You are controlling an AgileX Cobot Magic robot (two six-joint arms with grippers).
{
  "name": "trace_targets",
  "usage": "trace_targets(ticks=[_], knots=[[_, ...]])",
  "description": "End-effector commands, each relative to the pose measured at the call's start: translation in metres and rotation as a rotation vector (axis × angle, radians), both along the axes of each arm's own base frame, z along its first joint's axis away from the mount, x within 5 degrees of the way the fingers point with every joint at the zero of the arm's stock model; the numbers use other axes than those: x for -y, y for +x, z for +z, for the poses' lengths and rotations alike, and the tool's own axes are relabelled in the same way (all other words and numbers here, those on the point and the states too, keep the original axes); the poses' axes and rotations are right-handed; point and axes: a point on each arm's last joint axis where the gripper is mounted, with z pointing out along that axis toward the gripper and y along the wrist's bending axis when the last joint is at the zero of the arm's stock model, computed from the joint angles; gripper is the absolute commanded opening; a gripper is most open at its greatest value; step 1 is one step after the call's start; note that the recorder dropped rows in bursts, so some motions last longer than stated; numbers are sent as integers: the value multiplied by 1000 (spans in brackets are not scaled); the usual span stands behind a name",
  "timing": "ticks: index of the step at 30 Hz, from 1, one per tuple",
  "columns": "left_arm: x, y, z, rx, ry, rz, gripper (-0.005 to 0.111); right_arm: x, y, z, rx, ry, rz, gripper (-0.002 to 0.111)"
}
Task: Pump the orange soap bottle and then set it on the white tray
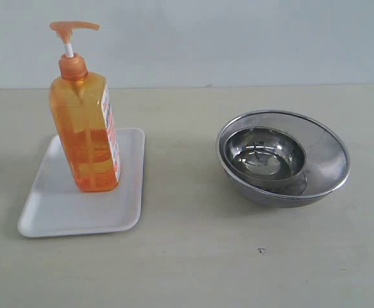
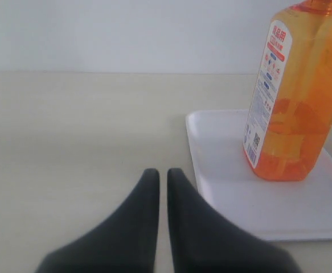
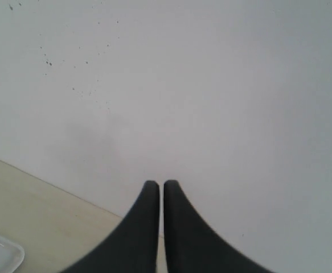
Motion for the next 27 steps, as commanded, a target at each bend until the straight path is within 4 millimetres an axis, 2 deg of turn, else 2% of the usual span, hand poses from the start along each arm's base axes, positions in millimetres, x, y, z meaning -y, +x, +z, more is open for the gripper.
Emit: trace_targets(ticks=[1, 16, 21, 27], knots=[[1, 0, -1, 0, -15, -5, 5, 2, -2, 3, 15, 4, -12, 0], [1, 0, -1, 0, -15, -5, 5, 3, -4, 4, 20, 5, -12, 0], [1, 0, -1, 0, -15, -5, 5, 6, -21, 15, 70, 7, 1, 0], [1, 0, -1, 0, -15, -5, 5, 11, -56, 32, 161, -1, 29, 0]])
